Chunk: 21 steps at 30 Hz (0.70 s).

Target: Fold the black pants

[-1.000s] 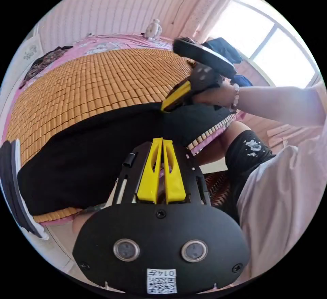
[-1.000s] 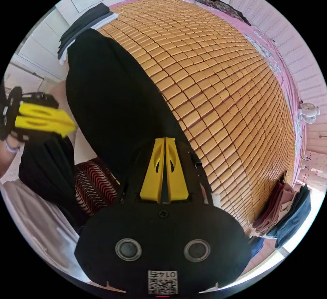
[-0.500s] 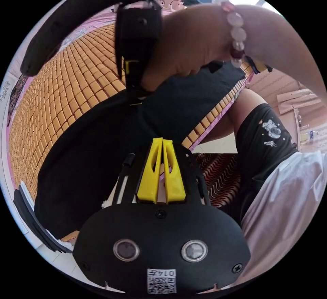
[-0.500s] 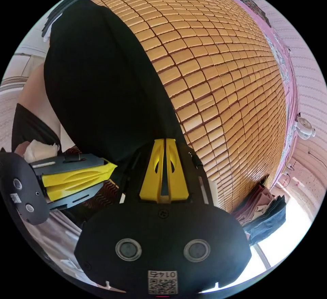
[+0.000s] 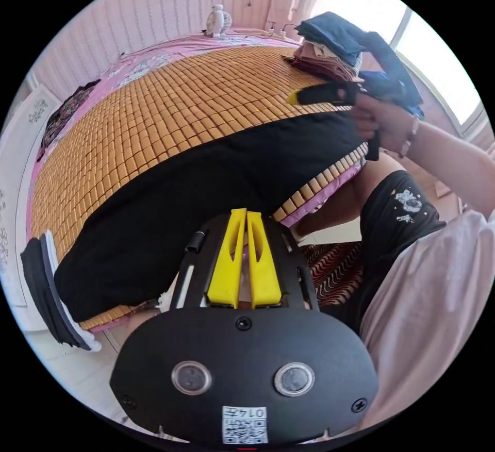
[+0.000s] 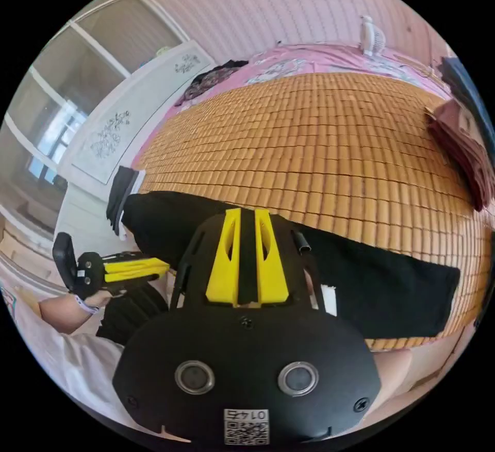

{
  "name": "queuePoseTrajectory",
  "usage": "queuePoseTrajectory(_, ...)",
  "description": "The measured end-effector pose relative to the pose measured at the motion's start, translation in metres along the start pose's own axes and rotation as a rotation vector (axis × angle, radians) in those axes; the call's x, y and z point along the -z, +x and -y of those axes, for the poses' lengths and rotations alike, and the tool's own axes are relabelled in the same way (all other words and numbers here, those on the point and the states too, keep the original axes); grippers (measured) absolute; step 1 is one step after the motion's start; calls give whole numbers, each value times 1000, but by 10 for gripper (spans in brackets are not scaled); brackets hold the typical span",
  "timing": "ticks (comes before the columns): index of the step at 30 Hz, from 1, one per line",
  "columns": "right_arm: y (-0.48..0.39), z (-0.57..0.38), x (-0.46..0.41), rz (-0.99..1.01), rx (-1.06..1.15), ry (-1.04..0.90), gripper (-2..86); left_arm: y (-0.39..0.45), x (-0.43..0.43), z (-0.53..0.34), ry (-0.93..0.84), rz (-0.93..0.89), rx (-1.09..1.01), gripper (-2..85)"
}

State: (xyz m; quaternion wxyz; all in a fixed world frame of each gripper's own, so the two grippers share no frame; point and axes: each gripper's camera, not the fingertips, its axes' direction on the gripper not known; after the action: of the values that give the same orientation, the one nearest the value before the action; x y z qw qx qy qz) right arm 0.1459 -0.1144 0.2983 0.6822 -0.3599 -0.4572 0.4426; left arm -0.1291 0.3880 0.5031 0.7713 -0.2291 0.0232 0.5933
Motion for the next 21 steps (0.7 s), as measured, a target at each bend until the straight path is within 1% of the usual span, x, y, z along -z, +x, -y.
queuePoseTrajectory(1,32,-21,19,-99,-43,2,87,-7,3,-4,3,-3,53,-10)
queuePoseTrajectory(2,49,-32,29,-149,-68,-2,96,-13,5,-8,0,-3,103,-10)
queuePoseTrajectory(4,115,-77,66,-333,-226,-4,122,-23,6,-12,-18,16,173,-10)
queuePoseTrajectory(5,131,-89,75,-368,-274,5,125,-29,6,-14,-36,31,213,-10)
queuePoseTrajectory(7,182,-128,101,-442,-446,30,134,-36,5,-15,-59,44,267,-10)
queuePoseTrajectory(10,223,-155,103,-433,-556,-35,139,-46,4,-15,-76,69,355,-10)
queuePoseTrajectory(12,239,-164,96,-415,-585,-99,137,-51,2,-13,-90,76,401,-10)
queuePoseTrajectory(17,257,-187,104,-438,-553,-99,121,-52,-17,-5,-191,106,390,-10)
queuePoseTrajectory(19,265,-199,108,-433,-544,-105,81,-51,-18,-3,-188,125,382,-10)
queuePoseTrajectory(21,270,-209,110,-398,-540,-100,67,-50,-18,-3,-193,135,375,-10)
